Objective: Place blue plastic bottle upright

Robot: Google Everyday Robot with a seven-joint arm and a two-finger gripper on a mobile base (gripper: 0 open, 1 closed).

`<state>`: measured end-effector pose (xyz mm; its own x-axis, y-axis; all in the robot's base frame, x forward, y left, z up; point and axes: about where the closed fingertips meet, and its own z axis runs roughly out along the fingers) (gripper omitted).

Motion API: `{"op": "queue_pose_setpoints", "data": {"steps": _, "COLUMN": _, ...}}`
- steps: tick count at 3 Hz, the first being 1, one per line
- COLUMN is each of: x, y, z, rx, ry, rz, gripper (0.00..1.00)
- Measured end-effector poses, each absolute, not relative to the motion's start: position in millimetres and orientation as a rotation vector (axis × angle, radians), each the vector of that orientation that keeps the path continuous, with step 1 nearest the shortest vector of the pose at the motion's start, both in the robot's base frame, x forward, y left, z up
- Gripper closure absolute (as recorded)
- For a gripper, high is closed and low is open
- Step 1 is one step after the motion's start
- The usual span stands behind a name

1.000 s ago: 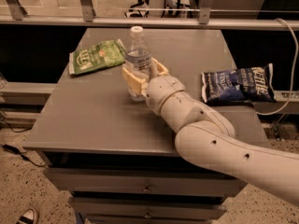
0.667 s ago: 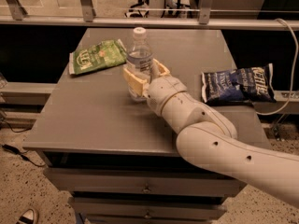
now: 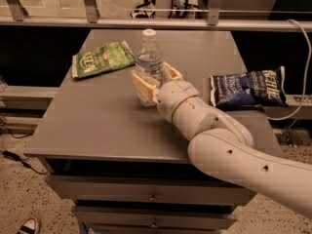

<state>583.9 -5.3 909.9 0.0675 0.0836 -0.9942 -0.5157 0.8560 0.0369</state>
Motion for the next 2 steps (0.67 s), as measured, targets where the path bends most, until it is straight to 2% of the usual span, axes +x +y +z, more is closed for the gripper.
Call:
{"op": "queue_pose_setpoints", "data": {"steps": 1, "x": 583.1, "y": -7.2, "z": 910.3, "rx": -0.37, "ry": 1.444, "rz": 0.46, "gripper": 0.0}}
{"op": "queue_pose_setpoints", "data": {"steps": 2, "x": 581.6, "y": -10.4, "z": 911.3, "rx": -0.379, "ry": 1.46, "rz": 0.452, "gripper": 0.0}}
